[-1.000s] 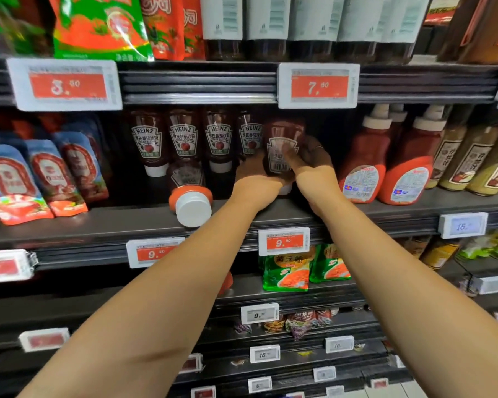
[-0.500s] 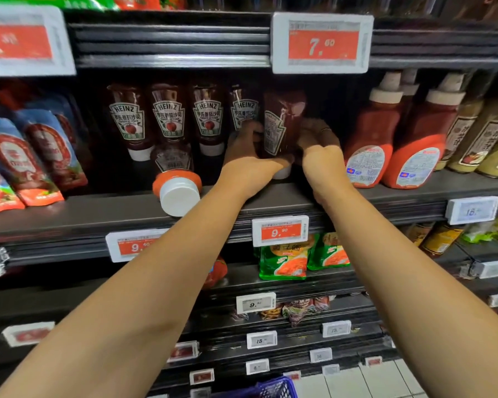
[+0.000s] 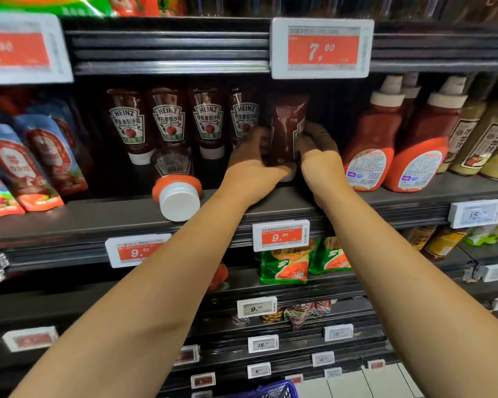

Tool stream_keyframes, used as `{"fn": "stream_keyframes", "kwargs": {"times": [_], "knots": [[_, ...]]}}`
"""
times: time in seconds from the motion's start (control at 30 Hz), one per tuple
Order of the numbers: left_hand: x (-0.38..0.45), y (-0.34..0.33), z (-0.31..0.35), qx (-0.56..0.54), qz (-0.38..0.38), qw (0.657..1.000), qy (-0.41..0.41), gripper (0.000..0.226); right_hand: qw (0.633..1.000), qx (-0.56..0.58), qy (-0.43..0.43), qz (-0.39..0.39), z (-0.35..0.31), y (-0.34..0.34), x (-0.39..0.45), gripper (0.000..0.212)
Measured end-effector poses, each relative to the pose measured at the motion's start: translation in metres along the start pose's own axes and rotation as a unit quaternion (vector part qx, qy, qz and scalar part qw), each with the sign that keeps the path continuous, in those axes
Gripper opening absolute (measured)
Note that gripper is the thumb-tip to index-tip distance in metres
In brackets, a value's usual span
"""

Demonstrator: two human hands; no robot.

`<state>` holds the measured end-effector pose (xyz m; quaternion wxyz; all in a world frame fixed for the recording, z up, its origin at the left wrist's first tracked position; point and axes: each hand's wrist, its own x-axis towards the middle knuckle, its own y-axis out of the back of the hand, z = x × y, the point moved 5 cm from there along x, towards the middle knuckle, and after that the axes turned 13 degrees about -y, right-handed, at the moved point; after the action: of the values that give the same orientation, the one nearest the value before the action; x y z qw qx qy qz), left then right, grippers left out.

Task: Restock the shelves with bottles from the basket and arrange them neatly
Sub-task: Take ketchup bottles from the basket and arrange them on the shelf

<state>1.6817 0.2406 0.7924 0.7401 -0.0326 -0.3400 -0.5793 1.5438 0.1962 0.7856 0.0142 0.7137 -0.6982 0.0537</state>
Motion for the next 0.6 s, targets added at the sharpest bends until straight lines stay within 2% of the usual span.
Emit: {"fn": "stream_keyframes", "kwargs": {"times": [0.1, 0.27, 0.4, 0.5, 0.6], "knots": [[0.000, 0.003, 0.001, 0.020, -0.006, 1.000, 0.018, 0.066, 1.000, 0.010, 0.005, -0.004, -0.003, 0.000, -0.001, 0.025], [0.002, 0.003, -0.001, 0.014, -0.004, 0.999, 0.048, 0.070, 1.000, 0.002, -0.003, -0.002, -0.003, 0.002, -0.002, 0.035], [0.005, 0.000, -0.006, 0.000, -0.020, 0.997, 0.069, 0.069, 1.000, -0.001, 0.015, -0.008, -0.004, 0.002, -0.002, 0.058], [0.002, -0.001, 0.000, 0.023, -0.034, 0.997, 0.062, 0.062, 0.999, -0.018, 0.037, -0.006, -0.007, 0.002, -0.004, 0.076], [0.002, 0.001, 0.014, 0.137, -0.029, 0.990, 0.024, 0.040, 0.997, -0.060, 0.047, 0.016, -0.009, 0.000, -0.001, 0.072]]}}
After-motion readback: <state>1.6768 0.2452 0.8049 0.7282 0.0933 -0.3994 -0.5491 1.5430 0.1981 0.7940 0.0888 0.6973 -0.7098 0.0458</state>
